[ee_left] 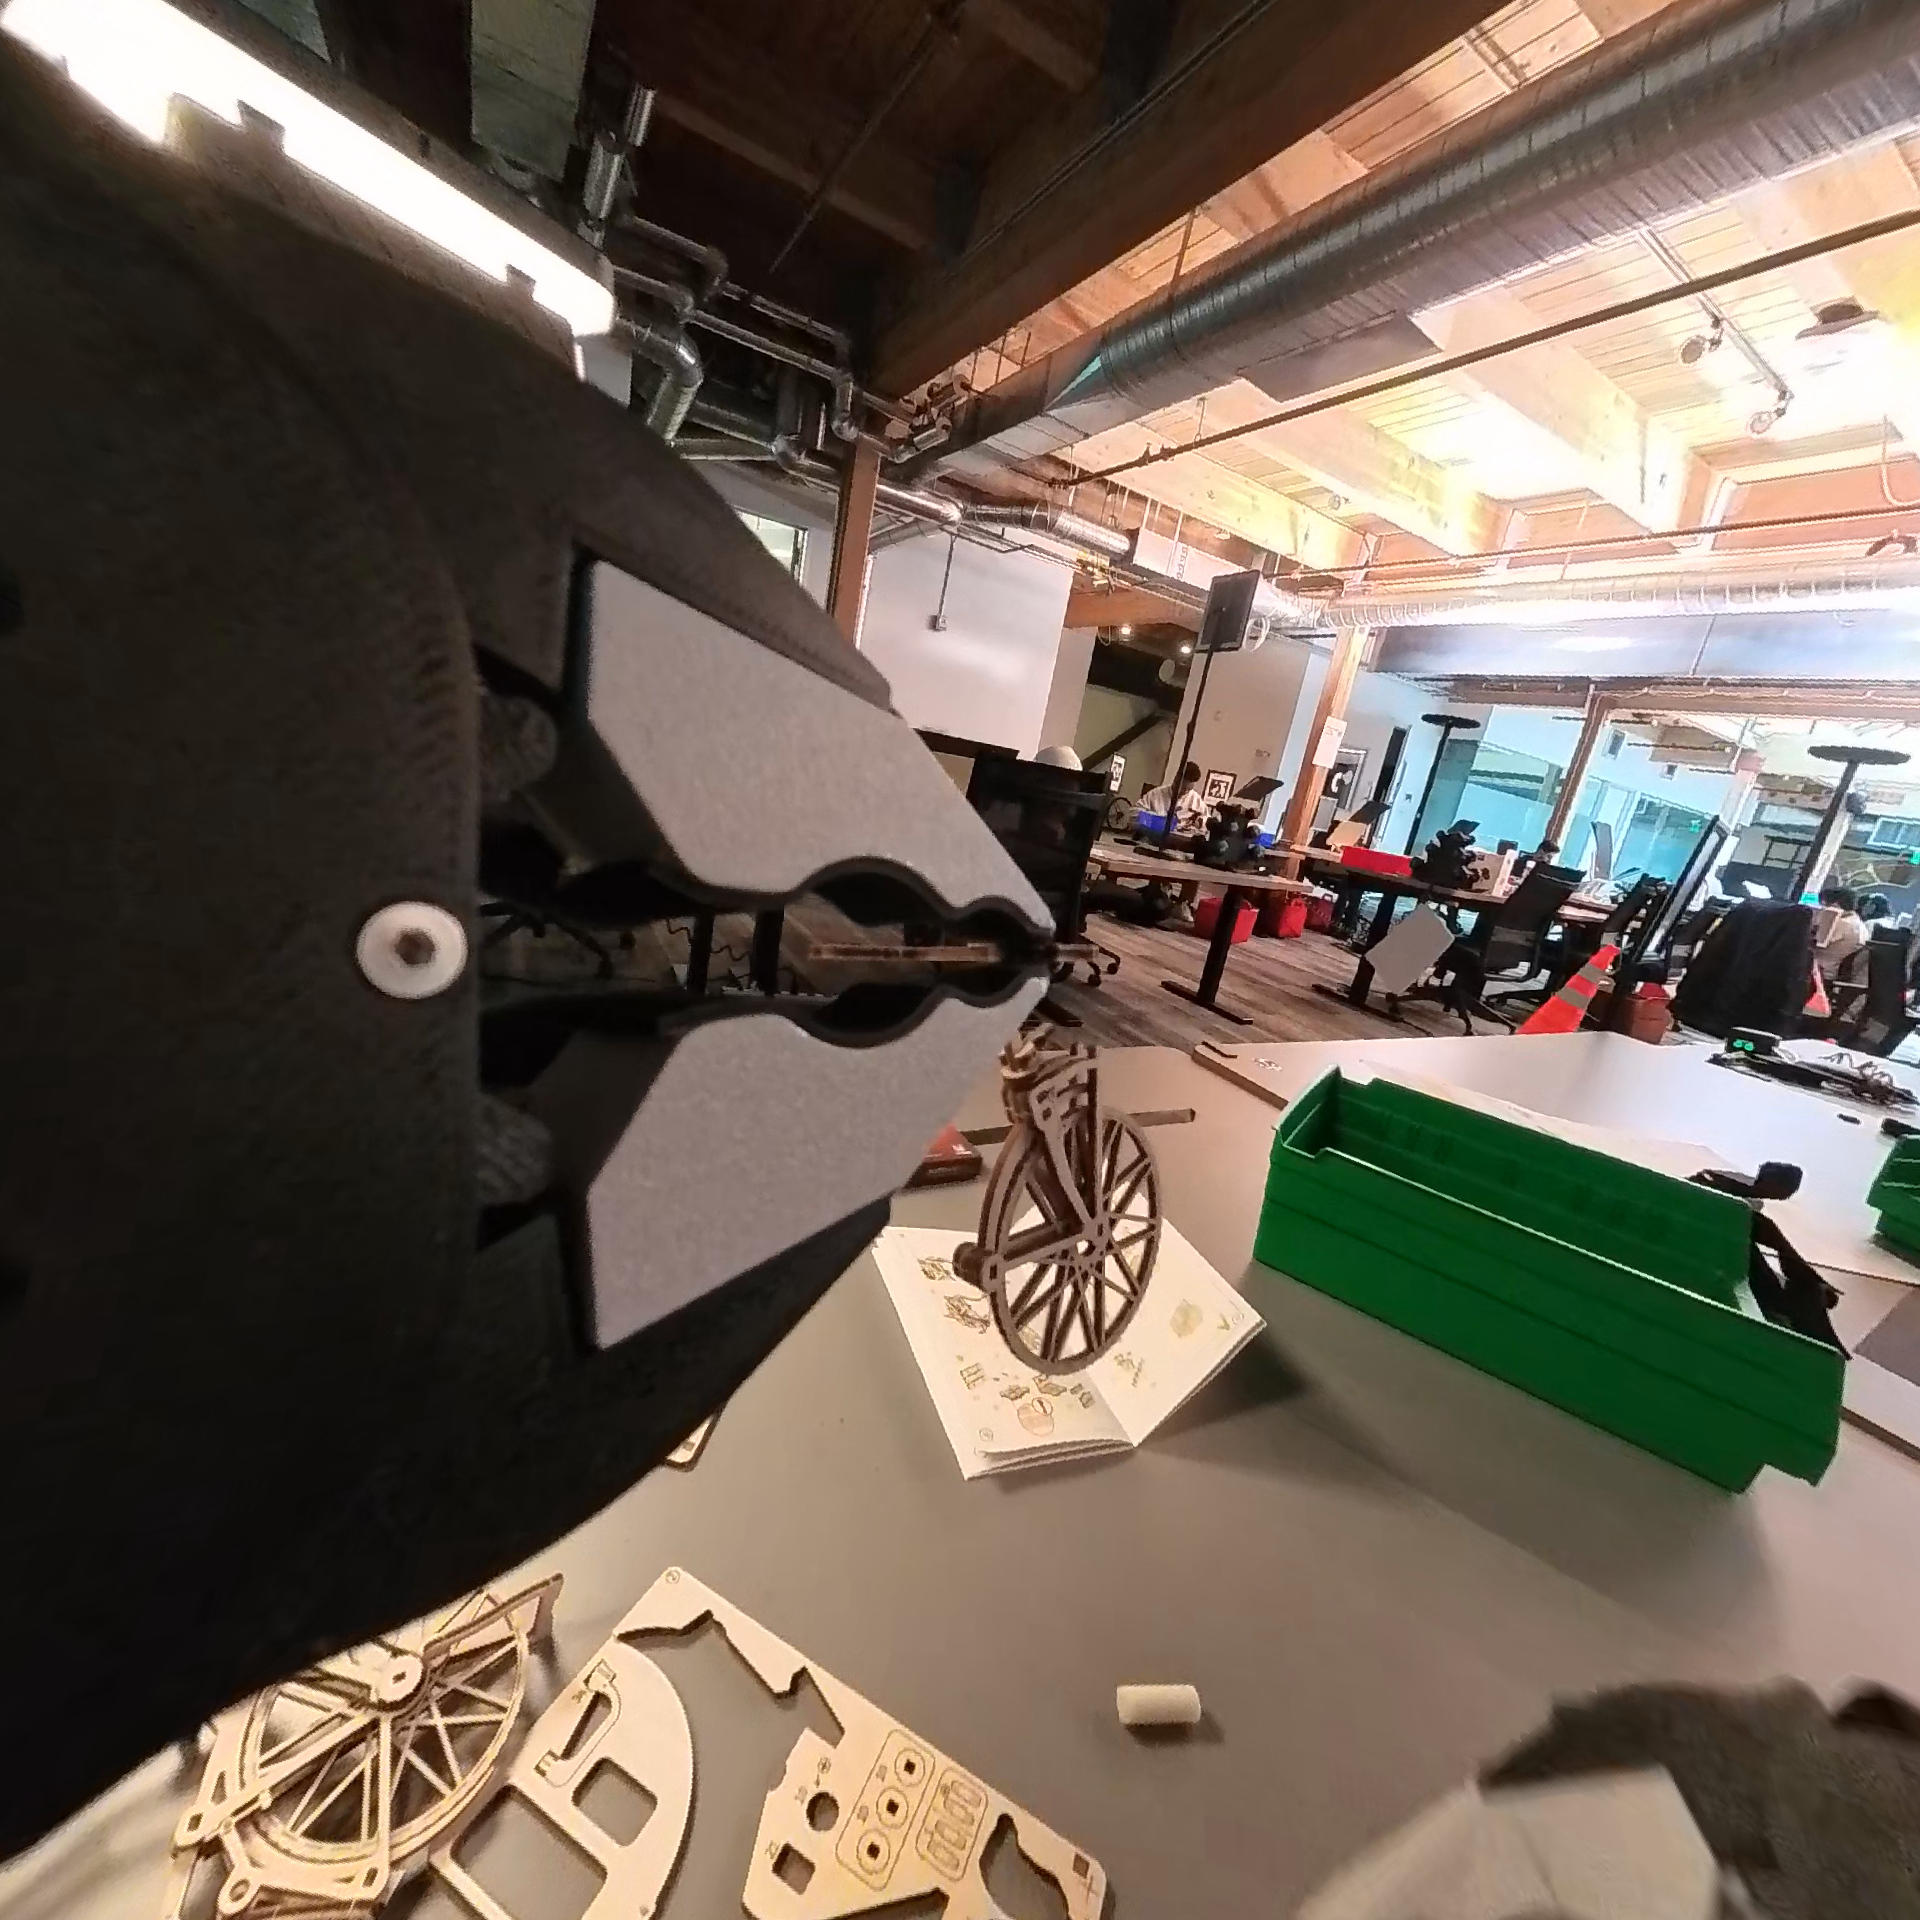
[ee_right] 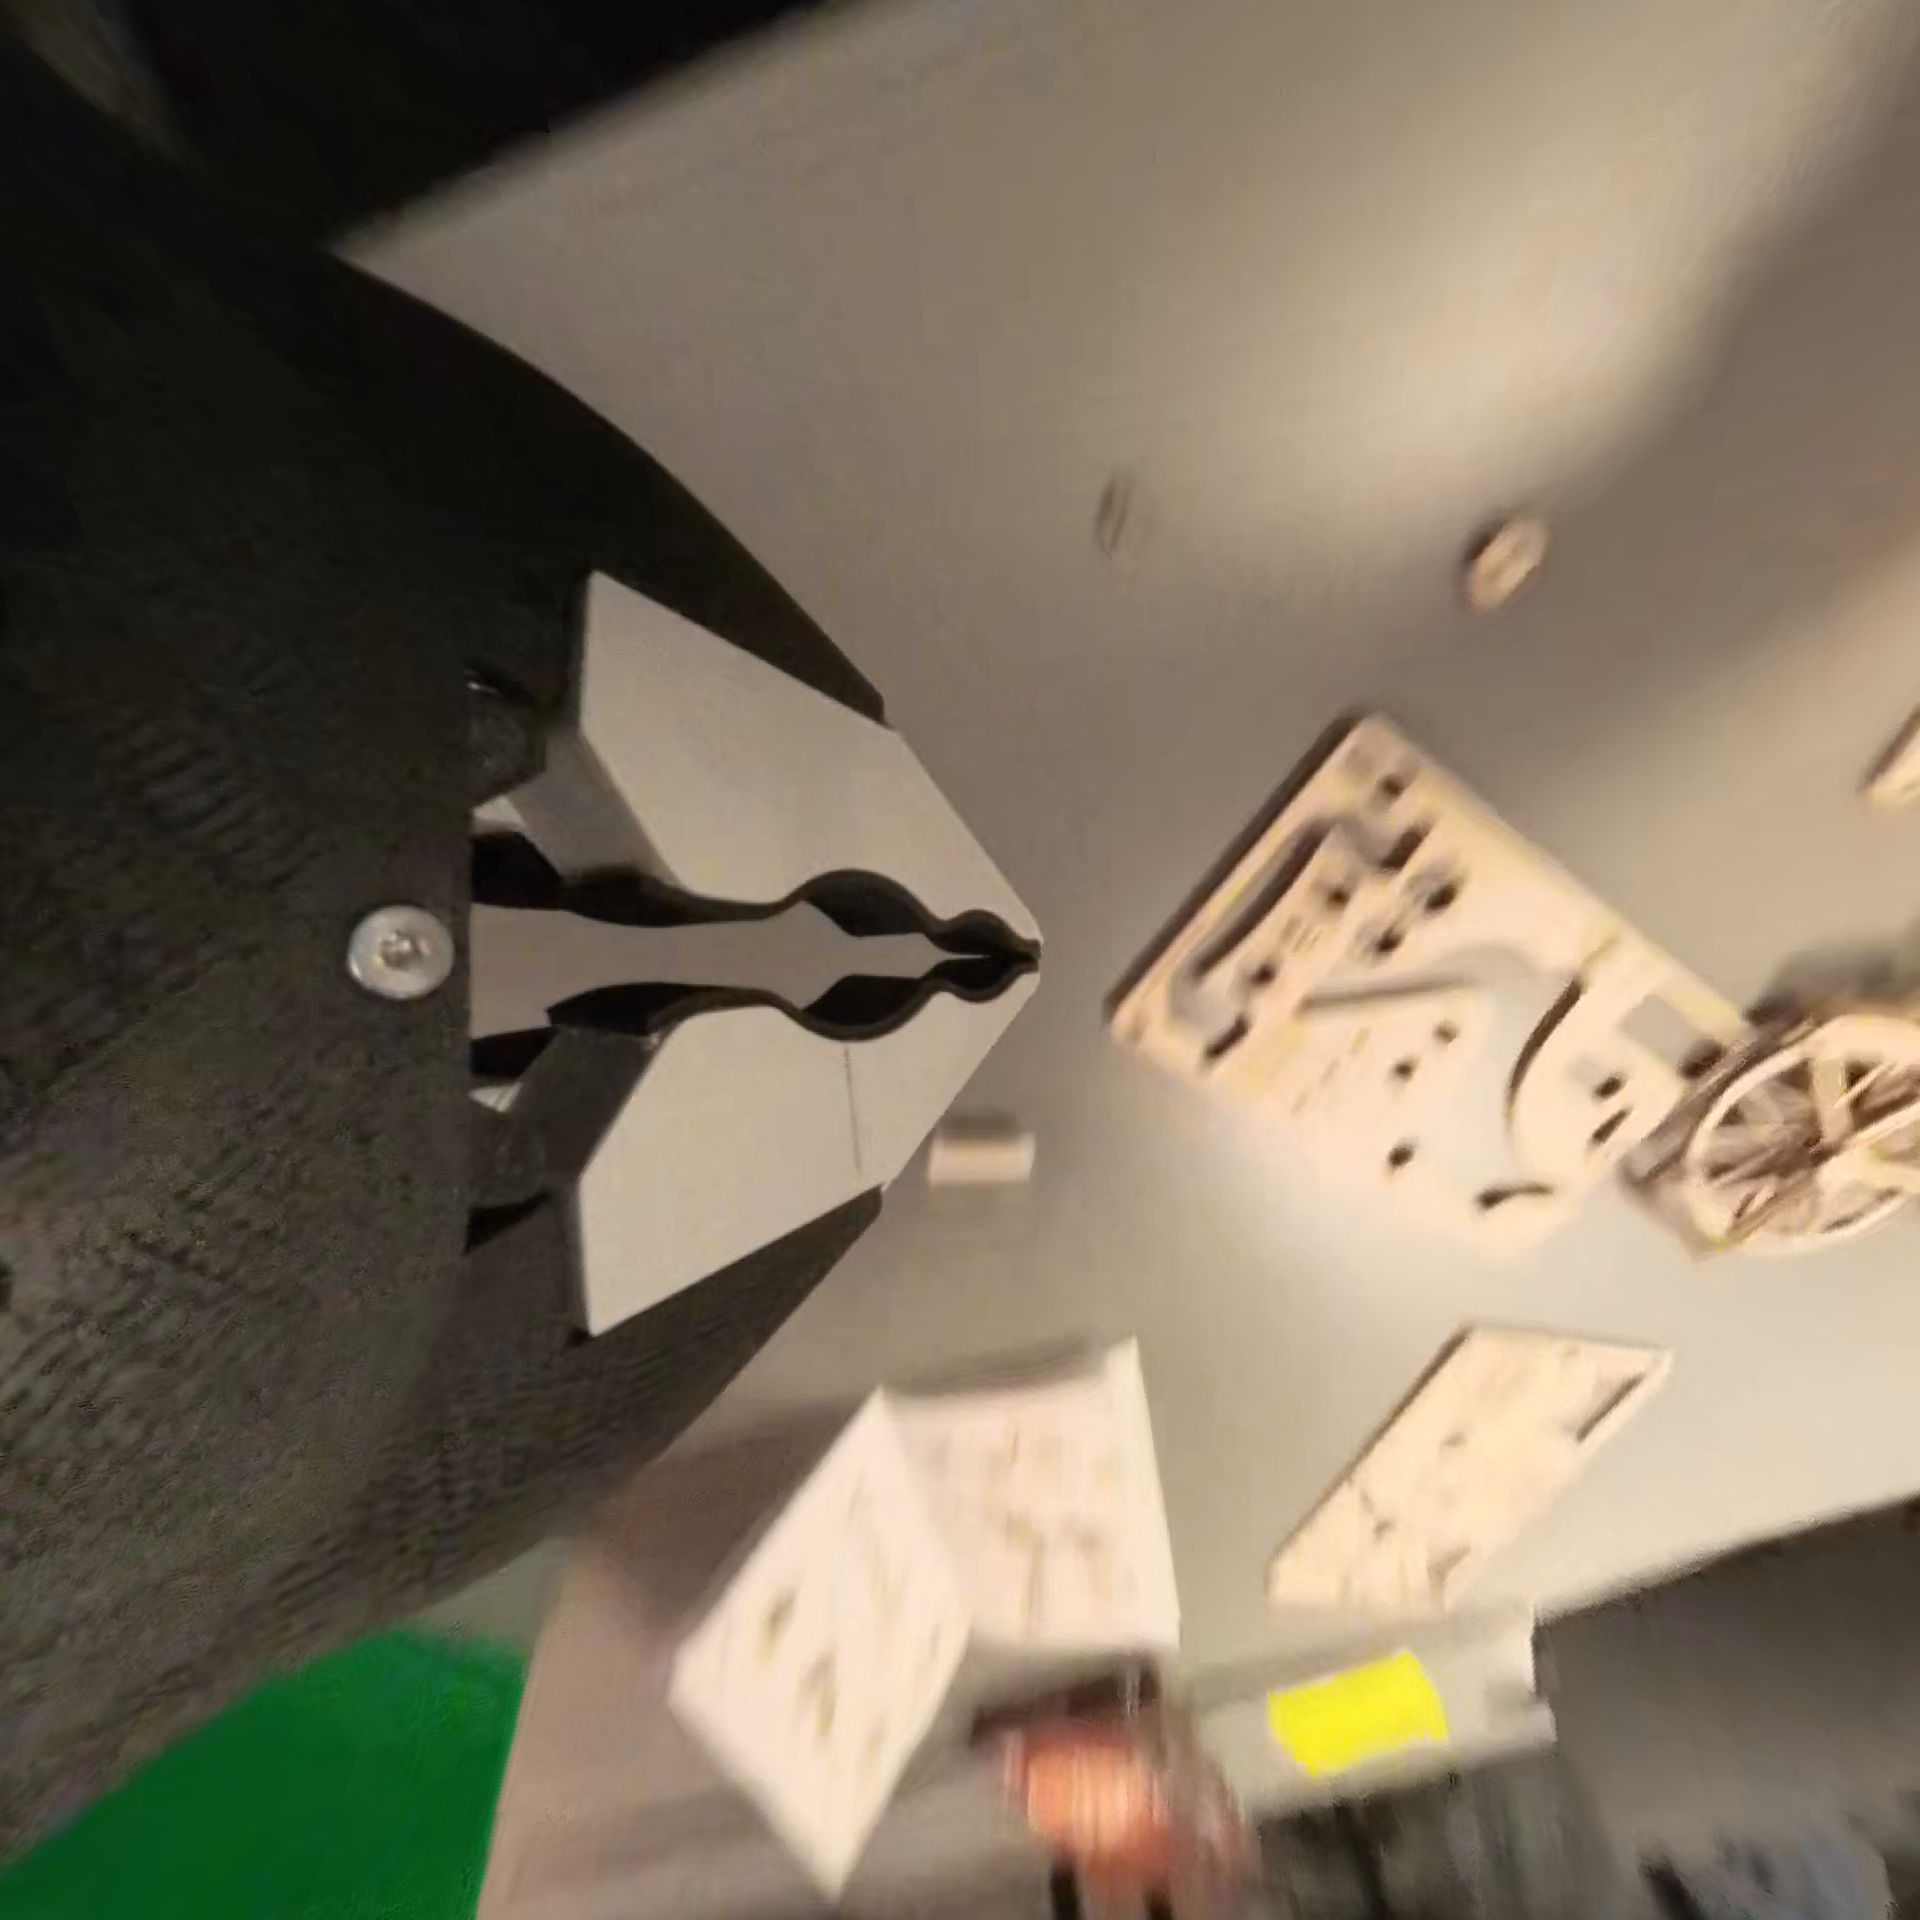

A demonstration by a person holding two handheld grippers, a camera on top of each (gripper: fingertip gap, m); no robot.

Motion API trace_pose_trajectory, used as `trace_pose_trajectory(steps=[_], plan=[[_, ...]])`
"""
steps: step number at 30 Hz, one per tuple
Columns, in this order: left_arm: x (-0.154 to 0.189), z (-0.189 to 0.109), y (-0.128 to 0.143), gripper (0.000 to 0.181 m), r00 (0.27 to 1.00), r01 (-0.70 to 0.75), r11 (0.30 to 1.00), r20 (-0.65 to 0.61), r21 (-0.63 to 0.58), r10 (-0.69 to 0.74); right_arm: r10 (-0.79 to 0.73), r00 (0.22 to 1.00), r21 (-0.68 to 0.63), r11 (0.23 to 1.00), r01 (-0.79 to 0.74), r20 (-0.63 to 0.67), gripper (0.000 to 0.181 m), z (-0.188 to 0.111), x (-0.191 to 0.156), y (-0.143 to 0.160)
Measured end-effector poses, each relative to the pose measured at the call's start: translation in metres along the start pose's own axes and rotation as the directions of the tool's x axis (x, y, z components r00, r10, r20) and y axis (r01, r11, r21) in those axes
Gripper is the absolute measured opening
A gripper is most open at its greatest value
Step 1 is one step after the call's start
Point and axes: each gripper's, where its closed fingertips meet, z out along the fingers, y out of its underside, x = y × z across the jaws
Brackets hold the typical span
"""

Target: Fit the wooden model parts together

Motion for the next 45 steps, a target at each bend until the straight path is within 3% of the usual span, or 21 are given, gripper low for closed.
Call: trace_pose_trajectory(steps=[2,4,7,9,12,15,27,37,40,45], plan=[[0.0,-0.001,0.001,0.001,1.0,0.004,1.0,-0.001,-0.002,-0.004,-0.179,0.98,-0.107,0.98,0.169,-0.091,0.0,0.004,0.031,0.014],[-0.001,-0.003,0.004,0.001,1.0,0.007,1.0,0.001,-0.008,-0.007,-0.219,0.975,-0.137,0.968,0.21,-0.051,0.0,0.011,0.036,0.022],[-0.002,-0.007,0.005,0.001,1.0,0.017,1.0,0.001,-0.005,-0.017,0.063,0.974,0.003,0.998,-0.065,0.216,0.0,0.011,0.003,0.004],[-0.002,-0.008,0.004,0.001,1.0,0.018,1.0,0.001,0.005,-0.018,0.149,0.881,0.093,0.973,-0.212,0.45,0.0,-0.004,-0.032,-0.018],[-0.001,-0.009,0.002,0.001,1.0,0.016,1.0,-0.005,0.018,-0.016,0.151,0.749,0.044,0.971,-0.233,0.645,0.001,-0.02,-0.083,-0.021],[0.0,-0.008,0.001,0.001,1.0,0.012,1.0,-0.012,0.017,-0.012,0.132,0.763,-0.01,0.987,-0.162,0.633,0.0,-0.015,-0.104,-0.01],[0.003,-0.007,0.0,0.001,1.0,0.001,1.0,-0.029,0.02,-0.001,0.221,0.873,-0.002,0.97,-0.244,0.435,0.013,0.01,-0.085,-0.025],[0.008,-0.002,0.001,0.001,0.999,-0.002,1.0,-0.053,0.009,0.002,0.354,0.871,-0.005,0.927,-0.374,0.34,0.007,0.005,-0.073,-0.015],[0.012,-0.004,0.012,0.001,0.997,0.036,0.998,-0.067,-0.041,-0.039,0.356,0.873,0.041,0.92,-0.391,0.332,0.008,0.008,-0.07,-0.017],[0.027,-0.027,0.045,0.002,0.98,0.185,0.957,-0.03,-0.223,-0.196,0.302,0.882,0.092,0.93,-0.356,0.361,0.008,0.014,-0.07,-0.017]])
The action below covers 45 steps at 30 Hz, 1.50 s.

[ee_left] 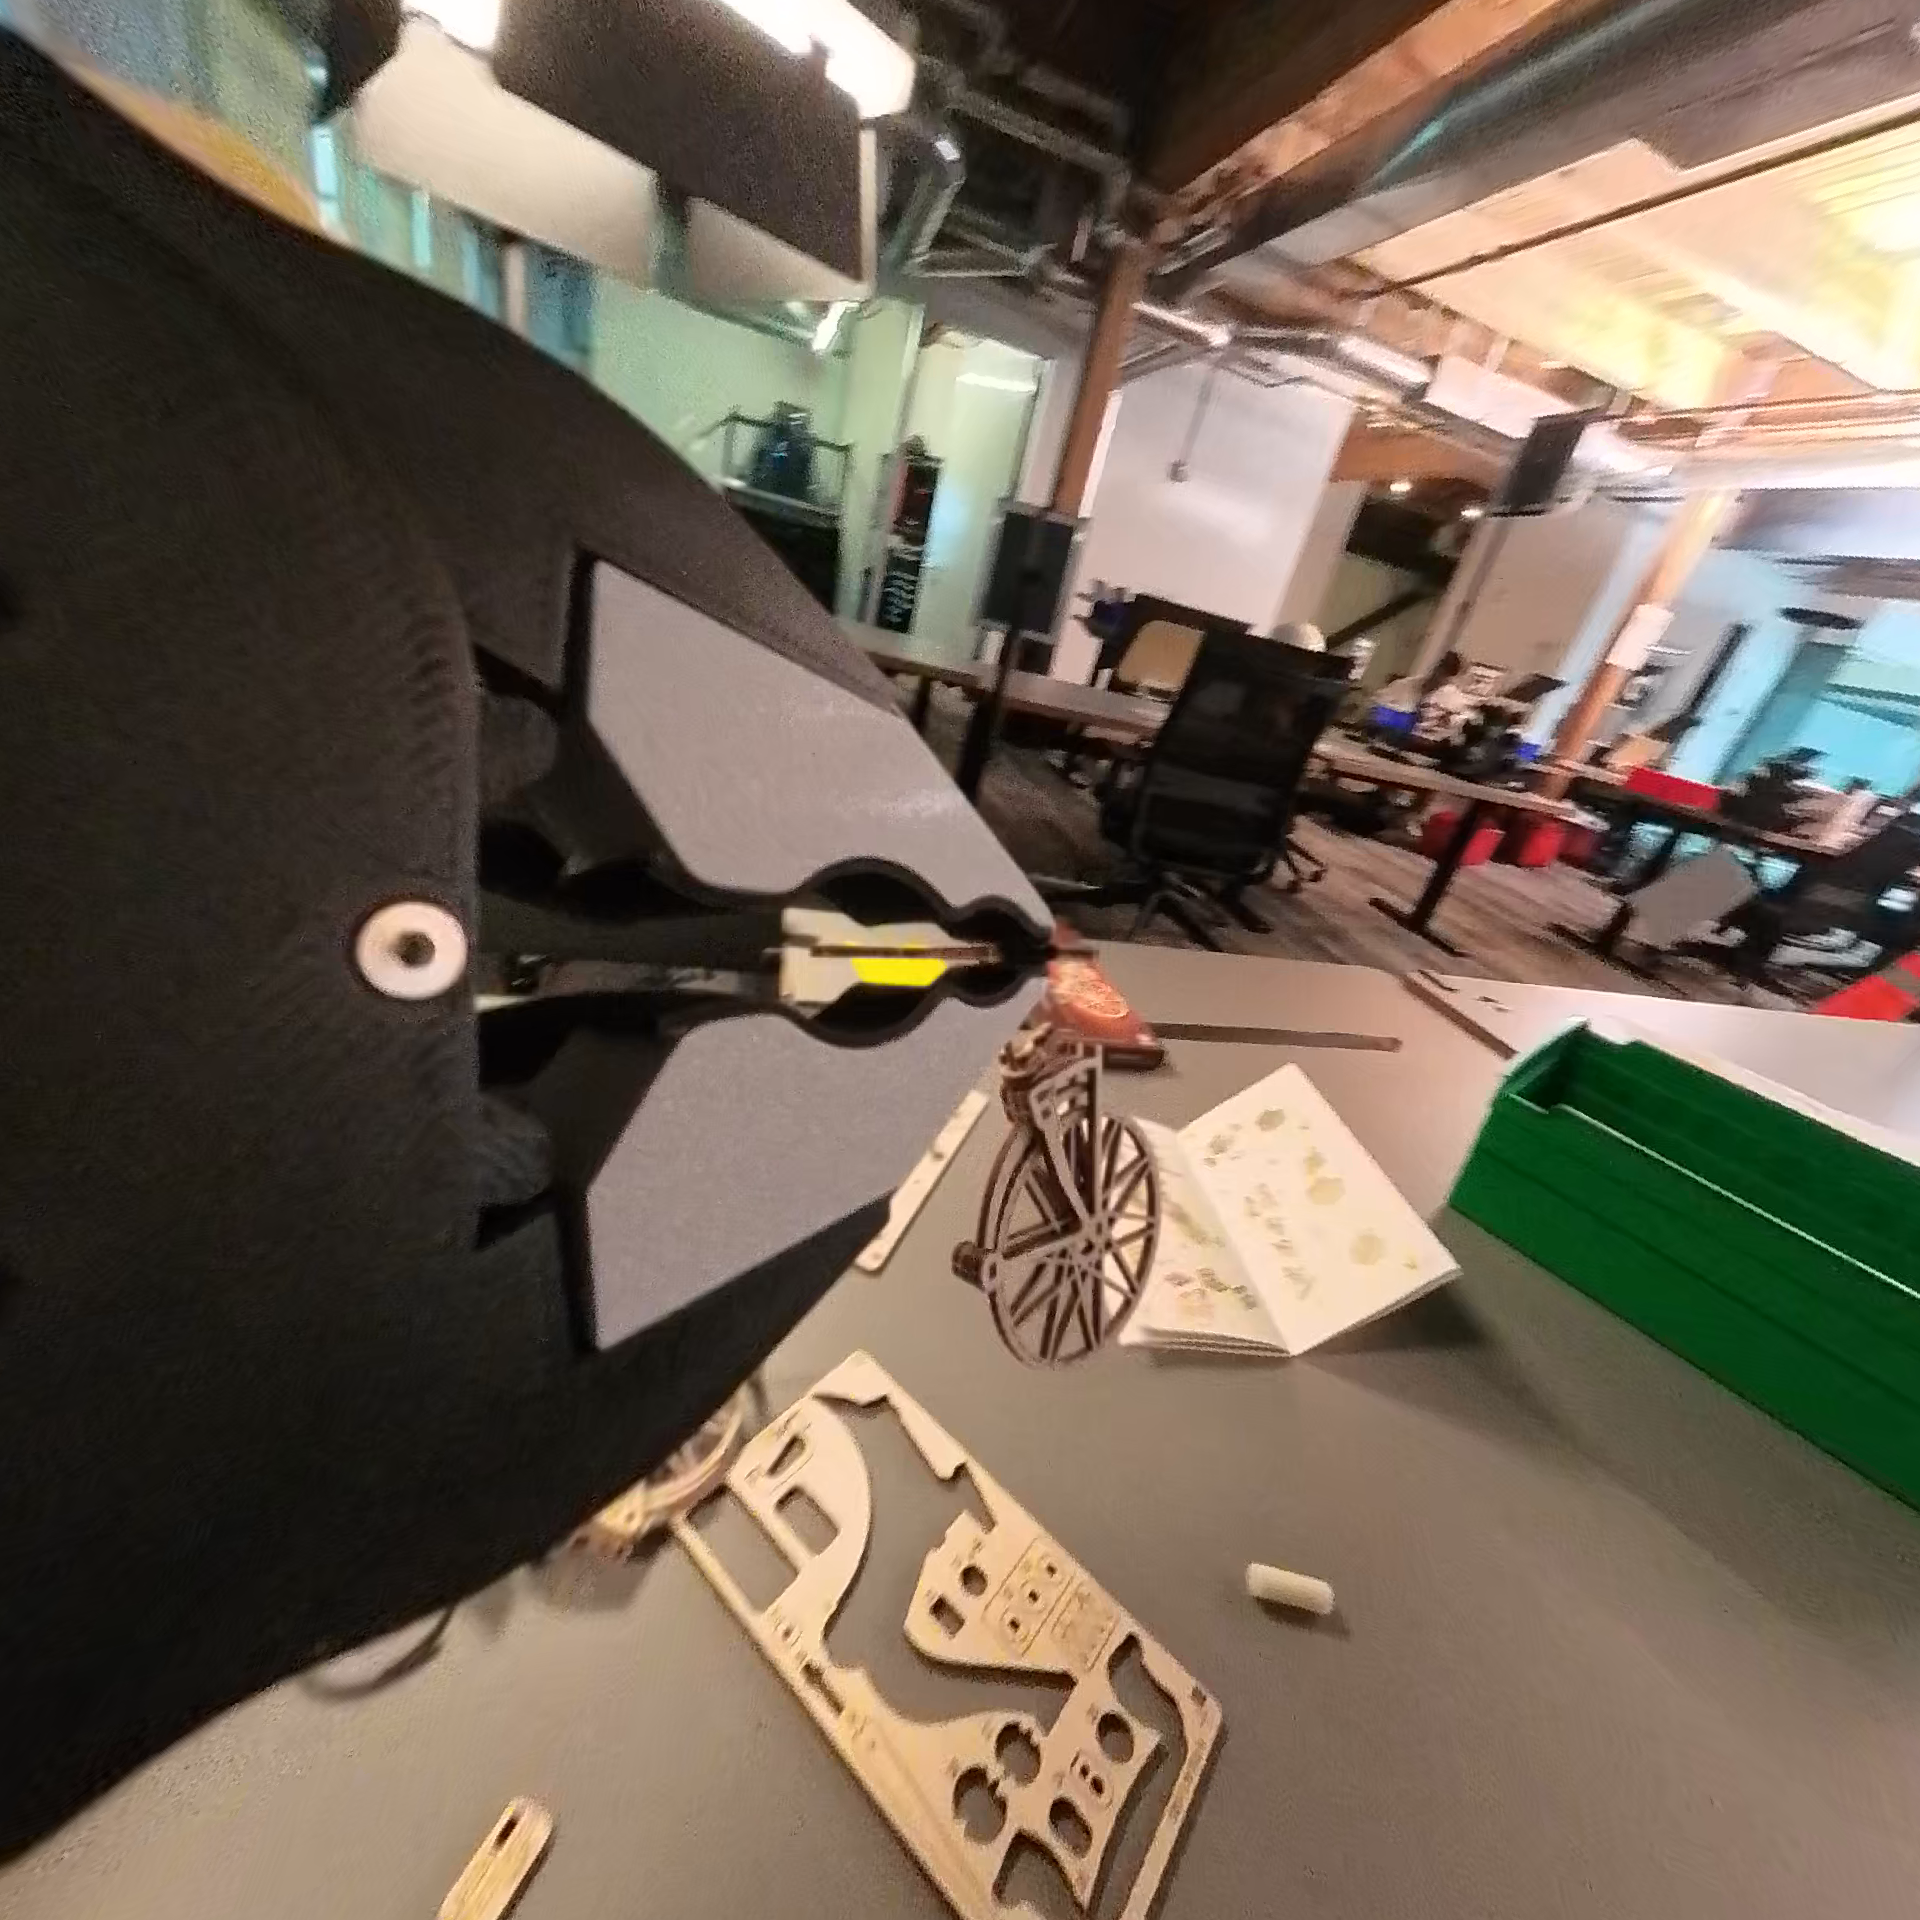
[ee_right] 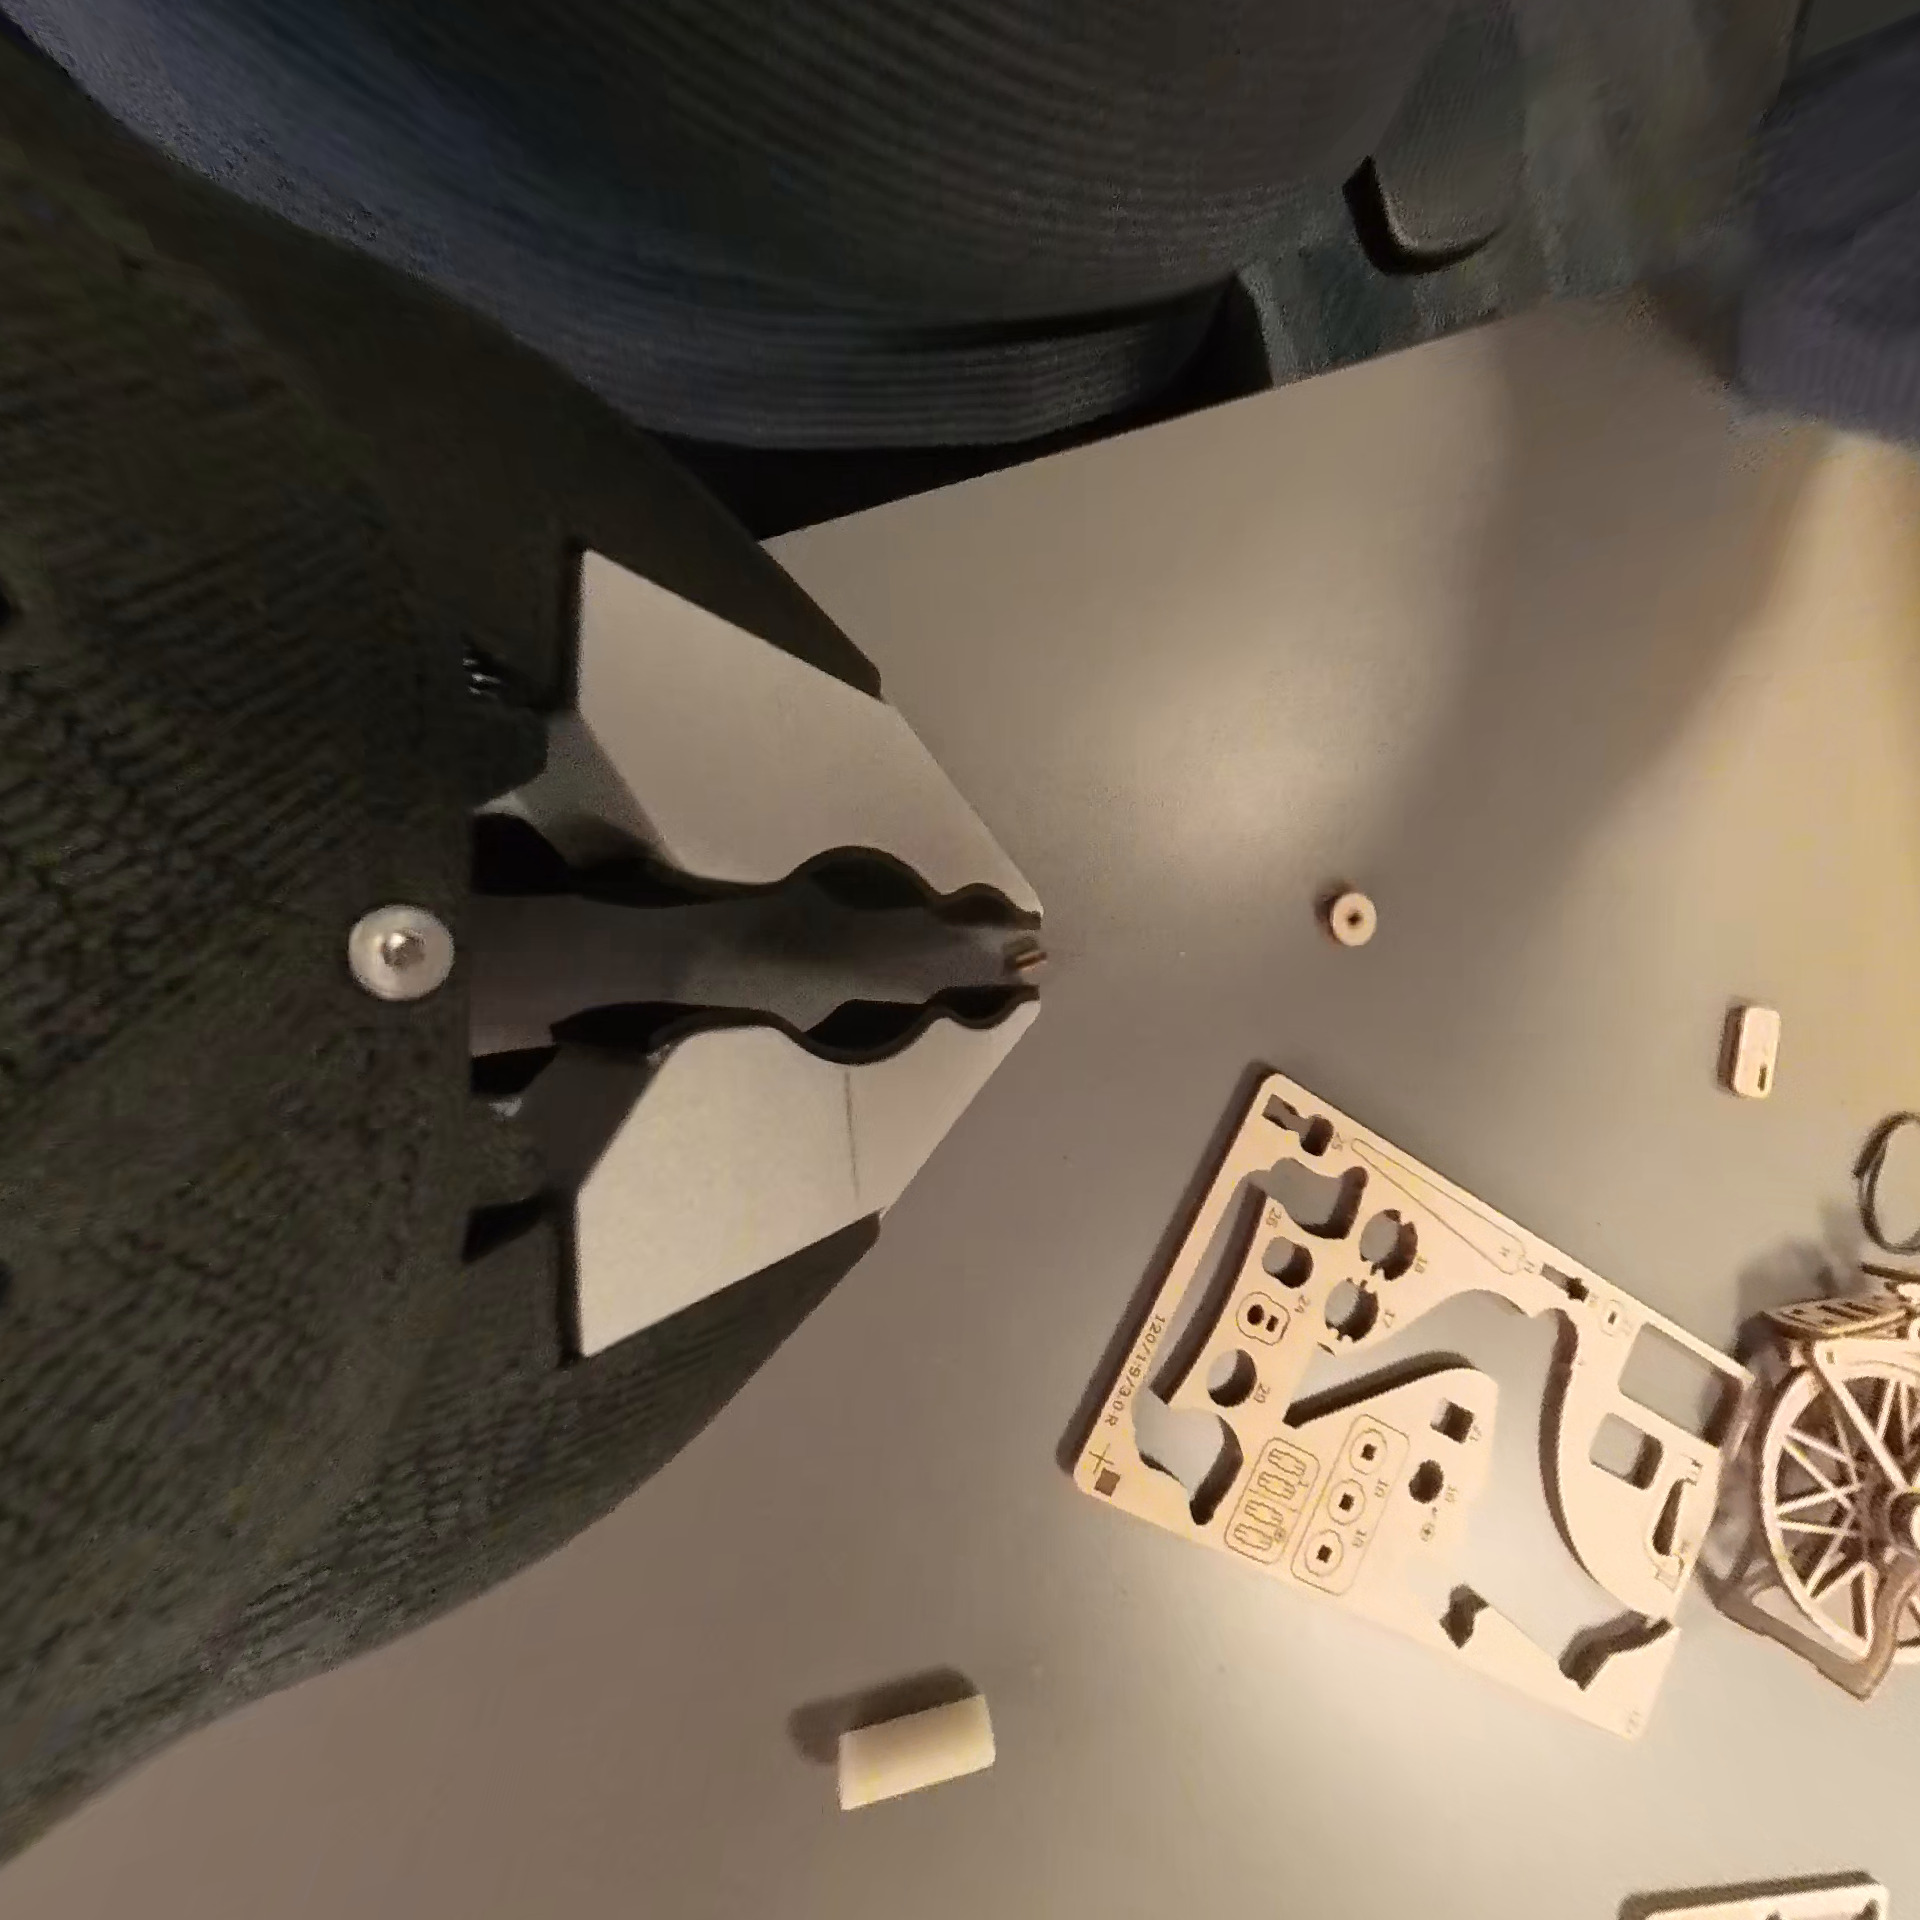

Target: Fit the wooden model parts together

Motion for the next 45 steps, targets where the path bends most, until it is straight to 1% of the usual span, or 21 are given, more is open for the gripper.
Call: trace_pose_trajectory(steps=[2,6,9,11,13,16,18,20,25,28,30,32,34,37,39,40,42,44,45], plan=[[0.012,-0.012,0.012,0.002,0.999,0.037,0.997,0.015,-0.067,-0.036,-0.021,1.0,0.018,1.0,0.021,0.023,0.007,0.001,-0.001,-0.001],[0.057,-0.034,0.036,0.002,0.992,0.105,0.976,0.083,-0.19,-0.09,-0.073,0.996,0.02,0.997,0.072,0.047,0.002,0.002,-0.002,-0.001],[0.087,-0.048,0.055,0.002,0.973,0.185,0.945,0.188,-0.269,-0.137,-0.085,0.994,0.013,0.996,0.085,0.065,0.0,0.002,-0.004,-0.001],[0.102,-0.058,0.066,0.002,0.944,0.246,0.922,0.288,-0.297,-0.16,-0.092,0.993,0.014,0.996,0.091,0.069,0.0,0.001,-0.004,0.0],[0.116,-0.068,0.076,0.001,0.923,0.278,0.903,0.352,-0.327,-0.156,-0.111,0.992,0.02,0.994,0.11,0.06,0.0,0.001,-0.004,0.0],[0.133,-0.076,0.09,0.001,0.905,0.313,0.865,0.4,-0.391,-0.147,-0.162,0.986,0.031,0.986,0.161,0.027,0.0,0.001,-0.003,-0.001],[0.137,-0.08,0.092,0.002,0.89,0.329,0.859,0.433,-0.393,-0.143,-0.21,0.978,0.061,0.976,0.211,-0.018,0.0,-0.001,-0.001,-0.006],[0.137,-0.084,0.093,0.002,0.876,0.347,0.853,0.46,-0.39,-0.146,-0.253,0.966,0.1,0.961,0.257,-0.053,0.0,-0.003,-0.001,-0.012],[0.135,-0.083,0.088,0.001,0.86,0.381,0.856,0.475,-0.351,-0.187,-0.33,0.935,0.168,0.922,0.348,-0.129,0.0,-0.01,-0.001,-0.021],[0.129,-0.081,0.081,0.001,0.842,0.41,0.861,0.488,-0.3,-0.23,-0.341,0.92,0.202,0.904,0.377,-0.191,0.0,-0.015,0.005,-0.027],[0.119,-0.083,0.069,0.002,0.82,0.416,0.88,0.514,-0.23,-0.253,-0.339,0.91,0.238,0.888,0.394,-0.239,0.0,-0.02,0.011,-0.033],[0.111,-0.082,0.057,0.002,0.814,0.425,0.889,0.501,-0.171,-0.293,-0.332,0.897,0.272,0.87,0.411,-0.293,0.0,-0.026,0.017,-0.038],[0.105,-0.08,0.035,0.001,0.836,0.378,0.921,0.464,-0.096,-0.294,-0.343,0.875,0.308,0.839,0.449,-0.342,0.0,-0.036,0.019,-0.046],[0.1,-0.072,0.009,0.002,0.883,0.298,0.952,0.397,-0.064,-0.25,-0.361,0.83,0.329,0.793,0.513,-0.424,0.0,-0.055,0.023,-0.06],[0.098,-0.066,-0.001,0.002,0.898,0.276,0.96,0.37,-0.05,-0.239,-0.353,0.821,0.323,0.793,0.518,-0.449,0.0,-0.065,0.03,-0.064],[0.098,-0.063,-0.003,0.002,0.904,0.273,0.961,0.356,-0.05,-0.238,-0.345,0.82,0.319,0.797,0.513,-0.457,0.0,-0.069,0.034,-0.064],[0.099,-0.059,-0.002,0.002,0.904,0.288,0.956,0.346,-0.051,-0.253,-0.331,0.84,0.313,0.818,0.483,-0.43,0.0,-0.071,0.038,-0.06],[0.101,-0.057,0.008,0.002,0.893,0.325,0.943,0.353,-0.073,-0.28,-0.325,0.873,0.304,0.844,0.441,-0.365,0.0,-0.067,0.036,-0.051],[0.103,-0.057,0.019,0.002,0.88,0.363,0.926,0.365,-0.106,-0.303,-0.322,0.888,0.298,0.857,0.421,-0.329,0.0,-0.064,0.034,-0.047]])
